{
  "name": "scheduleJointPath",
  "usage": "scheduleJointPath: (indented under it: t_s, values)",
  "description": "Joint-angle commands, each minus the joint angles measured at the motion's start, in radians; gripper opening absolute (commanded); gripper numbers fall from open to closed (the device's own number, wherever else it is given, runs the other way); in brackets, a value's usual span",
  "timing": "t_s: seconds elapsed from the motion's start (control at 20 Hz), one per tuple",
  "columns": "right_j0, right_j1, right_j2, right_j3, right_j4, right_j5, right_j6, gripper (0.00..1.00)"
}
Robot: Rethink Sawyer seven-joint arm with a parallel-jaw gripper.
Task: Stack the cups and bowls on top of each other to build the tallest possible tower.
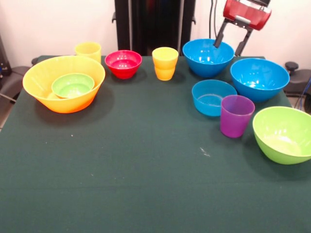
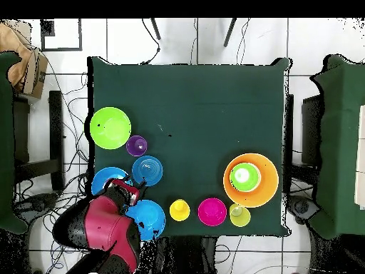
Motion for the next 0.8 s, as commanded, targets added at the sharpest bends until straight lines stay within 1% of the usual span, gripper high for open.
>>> scheduleJointPath:
  t_s: [0.05,0.3,0.4,0.6,0.8]
  values:
    - [-0.159,-0.112,0.173,0.010,-0.280,0.042,-0.166,1.00]
    - [-0.130,-0.098,0.176,-0.034,-0.298,0.050,-0.047,1.00]
    - [-0.112,-0.071,0.174,-0.061,-0.297,0.057,-0.001,1.00]
    - [-0.074,-0.023,0.160,-0.108,-0.277,0.070,0.046,1.00]
    - [-0.060,0.002,0.157,-0.138,-0.261,0.083,0.060,1.00]
